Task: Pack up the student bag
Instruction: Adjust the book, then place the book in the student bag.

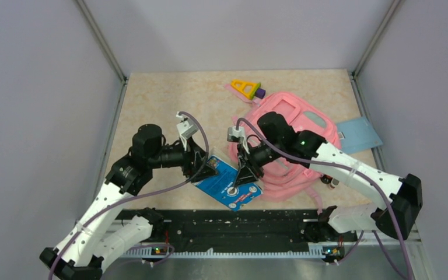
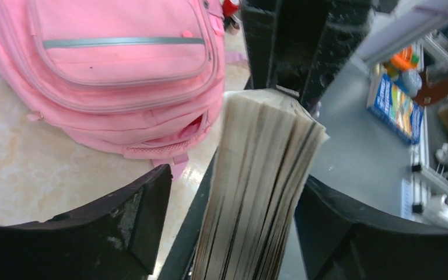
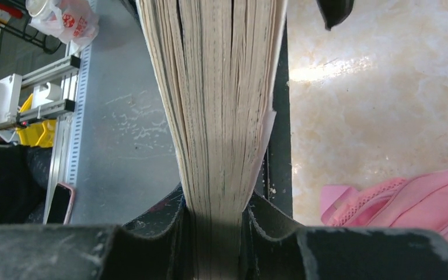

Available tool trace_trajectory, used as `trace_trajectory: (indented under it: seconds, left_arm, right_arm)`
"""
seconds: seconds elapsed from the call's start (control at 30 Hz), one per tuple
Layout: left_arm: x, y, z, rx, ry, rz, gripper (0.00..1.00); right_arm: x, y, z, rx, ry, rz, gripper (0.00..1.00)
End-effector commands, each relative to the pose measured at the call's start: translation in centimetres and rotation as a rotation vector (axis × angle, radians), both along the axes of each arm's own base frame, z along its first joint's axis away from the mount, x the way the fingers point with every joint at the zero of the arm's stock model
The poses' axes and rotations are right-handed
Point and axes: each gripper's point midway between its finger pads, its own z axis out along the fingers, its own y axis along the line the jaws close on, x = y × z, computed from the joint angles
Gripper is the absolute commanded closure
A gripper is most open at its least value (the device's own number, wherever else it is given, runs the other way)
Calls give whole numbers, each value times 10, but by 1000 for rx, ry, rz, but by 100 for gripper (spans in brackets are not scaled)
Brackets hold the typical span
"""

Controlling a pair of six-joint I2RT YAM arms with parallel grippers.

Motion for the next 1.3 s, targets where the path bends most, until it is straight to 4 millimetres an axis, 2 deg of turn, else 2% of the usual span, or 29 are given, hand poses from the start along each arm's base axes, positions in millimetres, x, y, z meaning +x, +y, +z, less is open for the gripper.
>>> trace_trajectory:
  seconds: [0.0, 0.03, 0.07, 0.1, 0.13, 0.2, 0.23, 0.27, 0.33, 0.4, 0.47, 0.6, 0.63, 0.73, 0.9, 1.03, 1.07, 1.27]
  left_arm:
    - [-21, -12, 7, -95, 15, -155, 45]
    - [-21, -13, 7, -110, 23, -159, 66]
    - [-20, -14, 6, -117, 29, -154, 81]
    - [-17, -14, 3, -114, 30, -134, 93]
    - [-10, -12, -2, -96, 27, -91, 100]
    - [13, -2, -13, -26, 11, 69, 100]
    - [28, 8, -20, 21, 5, 181, 100]
    - [44, 21, -27, 62, 6, 301, 100]
    - [71, 51, -37, 117, 16, 534, 100]
    - [88, 76, -44, 113, 49, 693, 100]
    - [99, 93, -48, 60, 99, 780, 100]
    - [118, 125, -54, -37, 174, 928, 100]
    - [120, 129, -54, -53, 181, 940, 100]
    - [125, 136, -51, -79, 178, 955, 100]
    - [129, 138, -56, -60, 202, 941, 100]
    - [128, 137, -62, -55, 213, 929, 100]
    - [130, 143, -62, -59, 212, 948, 100]
    - [133, 147, -62, -79, 214, 951, 100]
  right_arm:
    - [1, 16, 36, 109, -82, 67, 100]
    - [5, 17, 35, 99, -92, 51, 100]
    - [11, 17, 33, 84, -103, 24, 99]
    - [17, 18, 33, 71, -121, -11, 88]
    - [25, 17, 32, 54, -138, -56, 73]
    - [41, 14, 35, 35, -187, -159, 42]
    - [49, 10, 36, 28, -213, -213, 31]
    - [56, 6, 36, 20, -244, -266, 22]
    - [74, -7, 36, -4, -282, -412, 15]
    - [90, -21, 29, -38, -333, -530, 13]
    - [99, -32, 8, -94, -355, -604, 14]
    - [98, -30, -30, -188, -406, -651, 18]
    - [95, -26, -40, -211, -423, -644, 22]
    - [95, -23, -67, -291, -453, -658, 33]
    - [95, -22, -107, -451, -545, -656, 35]
    - [100, -34, -123, -554, -636, -682, 35]
    - [101, -37, -126, -572, -652, -685, 35]
    - [108, -52, -138, -675, -761, -708, 35]
